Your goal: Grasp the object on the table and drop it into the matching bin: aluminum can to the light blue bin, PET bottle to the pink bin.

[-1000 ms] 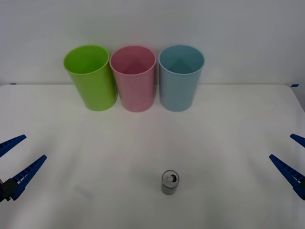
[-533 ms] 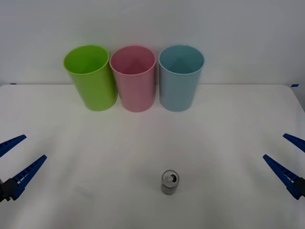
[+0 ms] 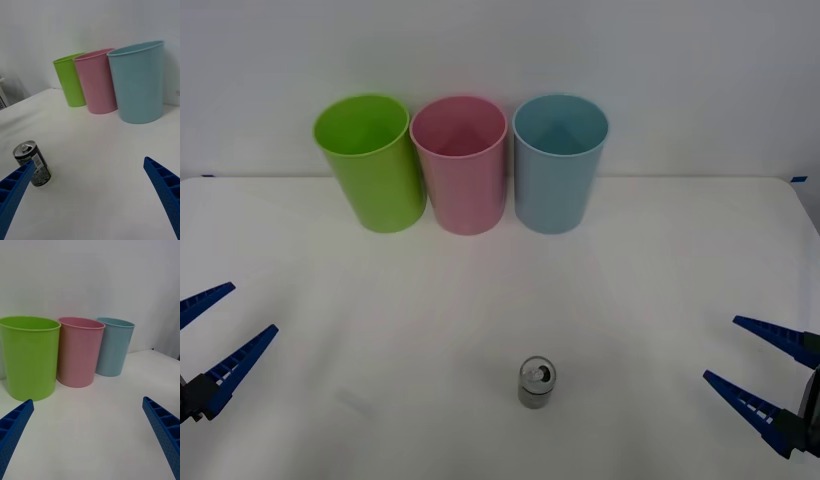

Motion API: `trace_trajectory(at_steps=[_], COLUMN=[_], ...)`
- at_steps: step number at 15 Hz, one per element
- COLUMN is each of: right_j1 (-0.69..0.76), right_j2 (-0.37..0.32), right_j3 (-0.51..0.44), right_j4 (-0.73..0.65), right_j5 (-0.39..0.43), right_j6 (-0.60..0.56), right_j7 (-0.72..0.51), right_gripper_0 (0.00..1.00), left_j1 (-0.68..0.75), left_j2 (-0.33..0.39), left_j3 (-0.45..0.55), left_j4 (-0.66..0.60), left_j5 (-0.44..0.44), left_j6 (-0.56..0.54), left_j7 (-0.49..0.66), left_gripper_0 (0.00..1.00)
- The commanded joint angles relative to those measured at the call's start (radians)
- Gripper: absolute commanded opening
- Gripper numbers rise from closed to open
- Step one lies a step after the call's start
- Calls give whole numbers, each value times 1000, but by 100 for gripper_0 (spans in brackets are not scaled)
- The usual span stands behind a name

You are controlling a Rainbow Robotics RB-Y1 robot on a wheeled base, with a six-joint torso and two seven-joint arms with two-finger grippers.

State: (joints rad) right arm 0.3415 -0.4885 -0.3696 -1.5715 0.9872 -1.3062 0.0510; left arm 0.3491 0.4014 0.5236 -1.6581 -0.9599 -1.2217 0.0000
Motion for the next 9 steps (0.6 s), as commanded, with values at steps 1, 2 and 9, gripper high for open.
trace_trajectory(at_steps=[1, 2, 9], right_j1=[-7, -10, -38], right_j2=[-8, -8, -7], right_j3=[31, 52, 195], right_j4=[15, 16, 18], right_j5=[37, 42, 60], right_j6=[-27, -25, 24], right_j7=[26, 38, 201], right_gripper_0=[100, 100, 100], left_j1=[0, 0, 0], left_j2=[0, 0, 0], left_j3=[0, 0, 0], left_j4=[0, 0, 0], left_j5=[0, 0, 0], left_j6=[0, 0, 0], left_j7=[0, 0, 0], left_gripper_0=[100, 100, 100])
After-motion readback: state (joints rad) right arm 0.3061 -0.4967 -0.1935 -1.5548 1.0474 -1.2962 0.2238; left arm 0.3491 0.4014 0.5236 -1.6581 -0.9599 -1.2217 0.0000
